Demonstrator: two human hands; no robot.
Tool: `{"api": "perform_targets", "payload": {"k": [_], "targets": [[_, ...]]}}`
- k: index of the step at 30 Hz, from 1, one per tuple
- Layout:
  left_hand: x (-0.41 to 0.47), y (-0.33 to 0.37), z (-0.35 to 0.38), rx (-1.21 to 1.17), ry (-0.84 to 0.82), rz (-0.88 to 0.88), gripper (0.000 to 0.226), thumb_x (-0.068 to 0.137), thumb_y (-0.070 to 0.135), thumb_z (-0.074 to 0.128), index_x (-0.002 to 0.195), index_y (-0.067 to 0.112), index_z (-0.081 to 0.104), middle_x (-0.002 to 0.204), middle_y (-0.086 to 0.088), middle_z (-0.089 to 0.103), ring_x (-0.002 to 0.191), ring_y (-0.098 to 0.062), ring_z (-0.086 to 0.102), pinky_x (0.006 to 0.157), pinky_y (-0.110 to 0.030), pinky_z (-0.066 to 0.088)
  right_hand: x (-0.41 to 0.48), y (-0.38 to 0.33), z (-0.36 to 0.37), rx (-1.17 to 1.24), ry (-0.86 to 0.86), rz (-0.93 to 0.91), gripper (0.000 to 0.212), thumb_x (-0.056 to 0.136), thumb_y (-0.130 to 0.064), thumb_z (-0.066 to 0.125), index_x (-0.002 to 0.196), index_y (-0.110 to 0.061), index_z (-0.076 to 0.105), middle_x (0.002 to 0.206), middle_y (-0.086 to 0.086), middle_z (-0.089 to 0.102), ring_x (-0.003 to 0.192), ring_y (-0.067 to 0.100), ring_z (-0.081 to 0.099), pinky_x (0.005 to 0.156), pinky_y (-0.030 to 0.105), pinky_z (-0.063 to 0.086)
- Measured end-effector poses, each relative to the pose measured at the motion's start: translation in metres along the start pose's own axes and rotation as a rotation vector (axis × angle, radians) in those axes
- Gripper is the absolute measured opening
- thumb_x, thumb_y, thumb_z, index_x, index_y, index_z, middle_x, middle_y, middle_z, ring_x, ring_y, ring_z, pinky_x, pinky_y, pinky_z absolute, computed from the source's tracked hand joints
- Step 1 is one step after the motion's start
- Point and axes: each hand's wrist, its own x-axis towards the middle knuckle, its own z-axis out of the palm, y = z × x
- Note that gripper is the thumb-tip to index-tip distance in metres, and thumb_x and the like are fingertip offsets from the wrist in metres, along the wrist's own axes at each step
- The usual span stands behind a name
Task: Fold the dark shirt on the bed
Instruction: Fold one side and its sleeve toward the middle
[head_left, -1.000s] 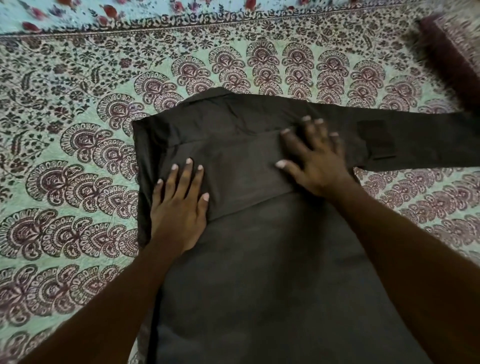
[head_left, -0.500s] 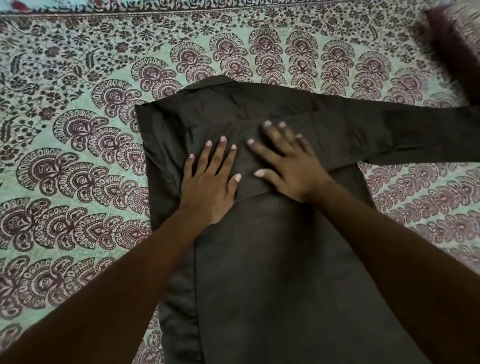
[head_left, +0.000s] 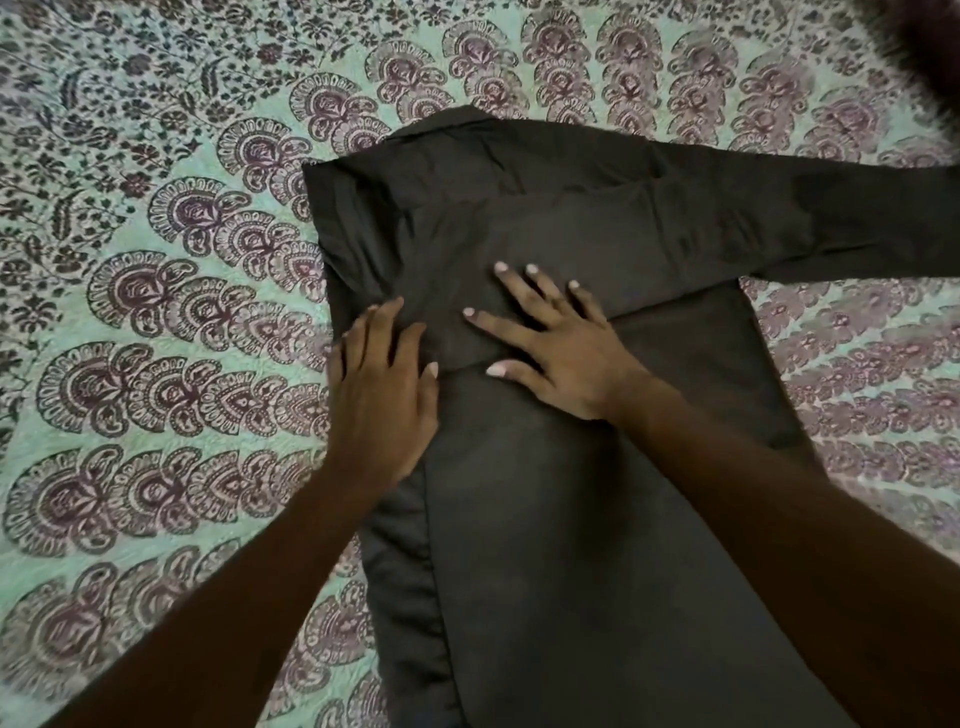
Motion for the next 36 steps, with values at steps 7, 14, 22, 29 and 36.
{"api": "perform_targets", "payload": {"k": [7, 14, 22, 29, 36], "targets": [[-0.095, -0.023, 0.003, 0.091, -0.112, 0.016, 0.064, 0.106, 0.047, 0.034, 0.164, 0.02, 0.027, 0.175, 0.001, 0.014, 0.162, -0.024, 0.011, 0.125, -0.052, 0.021, 0.015, -0.019, 0.0, 0.133, 0.098, 0.357, 0.072, 0.096, -0.081, 0.023, 0.161, -0.051, 0.014, 0.175, 0.0, -0.004, 0.16, 0.037, -0.005, 0.124, 0.064, 0.004], [-0.195, 0.005, -0.003, 0.06, -0.224, -0.022, 0.071, 0.106, 0.051, 0.034, 0.167, 0.018, 0.016, 0.176, 0.001, 0.002, 0.163, -0.023, 0.002, 0.125, -0.055, 0.024, -0.019, -0.097, 0.025, -0.058, 0.037, -0.149, 0.063, 0.098, -0.076, 0.025, 0.158, -0.057, 0.02, 0.175, -0.004, 0.006, 0.161, 0.024, 0.011, 0.125, 0.059, 0.017], [-0.272, 0.032, -0.003, -0.043, -0.253, 0.01, 0.07, 0.106, 0.05, 0.037, 0.166, 0.018, 0.019, 0.176, 0.004, 0.004, 0.163, -0.021, 0.002, 0.127, -0.048, 0.017, -0.036, -0.135, 0.008, 0.007, -0.005, -0.018, 0.072, 0.093, -0.082, 0.02, 0.158, -0.053, 0.027, 0.176, 0.0, 0.005, 0.161, 0.035, 0.005, 0.122, 0.063, 0.018], [-0.323, 0.035, -0.008, -0.076, -0.311, 0.103, 0.068, 0.105, 0.046, 0.035, 0.166, 0.018, 0.023, 0.176, 0.003, 0.007, 0.162, -0.021, 0.006, 0.125, -0.048, 0.019, -0.116, -0.15, 0.023, 0.09, -0.116, 0.326, 0.058, 0.101, -0.073, 0.027, 0.157, -0.061, 0.019, 0.175, -0.003, -0.002, 0.161, 0.03, 0.0, 0.125, 0.062, 0.013], [-0.385, 0.044, -0.011, -0.071, -0.373, 0.113, 0.067, 0.107, 0.044, 0.034, 0.167, 0.017, 0.018, 0.176, 0.002, 0.001, 0.163, -0.023, 0.001, 0.125, -0.051, 0.016, -0.202, -0.203, 0.041, 0.14, -0.146, 0.111, 0.072, 0.093, -0.072, 0.025, 0.151, -0.038, 0.05, 0.175, 0.001, 0.007, 0.161, 0.028, 0.01, 0.124, 0.059, 0.021]]}}
